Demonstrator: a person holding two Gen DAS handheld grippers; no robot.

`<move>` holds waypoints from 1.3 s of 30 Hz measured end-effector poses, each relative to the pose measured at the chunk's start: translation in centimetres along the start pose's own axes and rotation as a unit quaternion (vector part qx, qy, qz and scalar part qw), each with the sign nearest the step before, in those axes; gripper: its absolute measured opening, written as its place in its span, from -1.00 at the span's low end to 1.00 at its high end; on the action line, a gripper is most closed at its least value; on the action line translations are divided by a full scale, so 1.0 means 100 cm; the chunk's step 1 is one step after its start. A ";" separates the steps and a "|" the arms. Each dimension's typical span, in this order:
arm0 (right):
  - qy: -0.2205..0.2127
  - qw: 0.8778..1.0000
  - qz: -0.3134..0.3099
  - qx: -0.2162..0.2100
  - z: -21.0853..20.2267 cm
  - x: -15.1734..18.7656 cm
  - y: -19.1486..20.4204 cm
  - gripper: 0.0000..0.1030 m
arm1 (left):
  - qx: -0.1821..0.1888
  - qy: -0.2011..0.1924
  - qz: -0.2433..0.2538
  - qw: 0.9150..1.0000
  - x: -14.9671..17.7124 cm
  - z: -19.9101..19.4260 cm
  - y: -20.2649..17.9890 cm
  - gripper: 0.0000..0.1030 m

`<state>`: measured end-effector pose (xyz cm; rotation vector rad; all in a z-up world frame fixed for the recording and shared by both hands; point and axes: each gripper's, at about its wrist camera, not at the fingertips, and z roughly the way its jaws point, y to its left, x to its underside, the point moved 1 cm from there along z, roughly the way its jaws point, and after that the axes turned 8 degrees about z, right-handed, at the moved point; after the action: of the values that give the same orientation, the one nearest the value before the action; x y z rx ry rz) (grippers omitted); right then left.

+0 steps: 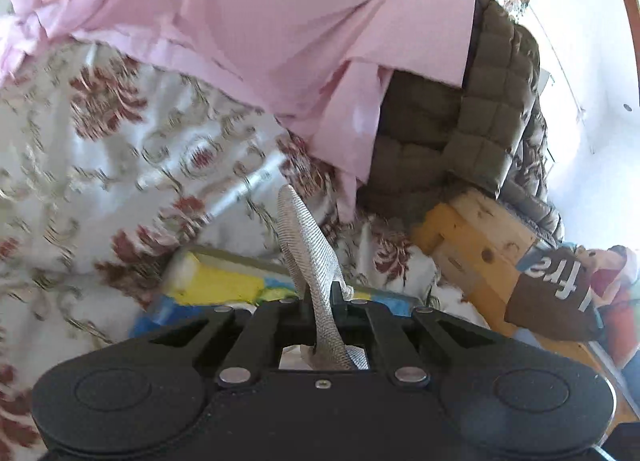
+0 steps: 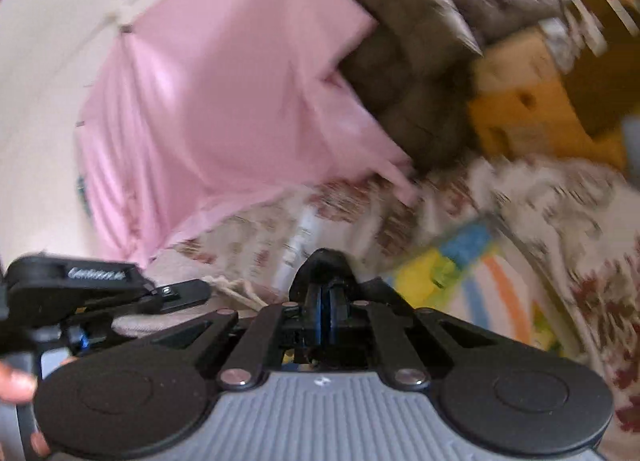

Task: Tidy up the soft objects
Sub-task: 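Lift the beige pouch and black sock and carry them over the tray, then open both tools to drop the pouch and sock into the tray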

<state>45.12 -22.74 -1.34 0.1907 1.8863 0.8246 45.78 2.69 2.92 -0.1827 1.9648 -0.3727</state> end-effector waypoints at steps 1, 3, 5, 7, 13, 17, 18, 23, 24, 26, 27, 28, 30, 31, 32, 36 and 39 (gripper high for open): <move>0.007 1.000 0.006 0.006 0.004 -0.002 -0.005 -0.85 | 0.000 0.004 0.001 1.000 0.004 0.007 -0.002 -0.94; 0.019 1.000 0.014 0.012 0.007 -0.003 -0.013 -0.80 | -0.001 0.016 -0.001 1.000 0.014 0.019 -0.002 -0.94; 0.034 0.999 0.024 0.018 0.010 -0.002 -0.020 -0.71 | -0.008 0.025 0.000 1.000 0.022 0.026 -0.001 -0.93; 0.047 0.998 0.029 0.027 0.013 -0.001 -0.025 -0.67 | -0.020 0.036 0.004 0.999 0.029 0.030 0.002 -0.92; 0.073 0.996 0.003 0.050 0.017 0.005 -0.019 -0.23 | -0.072 0.078 0.025 0.994 0.049 0.032 0.013 -0.82; 0.078 0.995 -0.016 0.055 0.013 0.008 -0.010 0.13 | -0.086 0.096 0.018 0.992 0.056 0.030 0.019 -0.75; 0.079 0.995 -0.019 0.054 0.011 0.008 -0.008 0.17 | -0.087 0.096 0.014 0.991 0.056 0.030 0.020 -0.72; 0.078 0.996 -0.020 0.048 0.003 0.006 -0.005 0.47 | -0.090 0.100 0.004 0.991 0.056 0.024 0.020 -0.37; 0.078 0.996 -0.018 0.047 0.001 0.005 -0.005 0.49 | -0.090 0.100 0.004 0.991 0.056 0.023 0.019 -0.29; 0.075 0.996 -0.012 0.043 -0.001 0.002 -0.005 0.59 | -0.093 0.101 0.003 0.990 0.057 0.021 0.019 -0.15; 0.073 0.997 -0.007 0.041 -0.003 0.001 -0.005 0.62 | -0.095 0.101 0.002 0.990 0.057 0.019 0.019 -0.08; 0.071 0.997 -0.001 0.035 -0.003 -0.001 -0.006 0.67 | -0.095 0.101 0.001 0.990 0.057 0.018 0.019 -0.04; 0.068 0.997 0.012 0.026 -0.005 -0.003 -0.009 0.75 | -0.097 0.101 0.002 0.990 0.057 0.016 0.020 0.03; 0.067 0.997 0.018 0.022 -0.005 -0.004 -0.010 0.77 | -0.098 0.101 0.003 0.990 0.057 0.016 0.020 0.08; 0.066 0.997 0.023 0.019 -0.005 -0.005 -0.012 0.79 | -0.099 0.101 0.003 0.990 0.057 0.016 0.020 0.09; 0.067 0.997 0.043 0.011 -0.002 -0.006 -0.020 0.80 | -0.100 0.101 -0.004 0.990 0.057 0.016 0.023 0.14; 0.072 0.996 0.051 0.011 0.001 -0.005 -0.022 0.81 | -0.097 0.099 -0.008 0.990 0.057 0.015 0.025 0.18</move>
<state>45.92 -24.63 -2.34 0.2480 2.0351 0.9076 44.93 3.10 -3.39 -0.2975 2.1966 -0.2154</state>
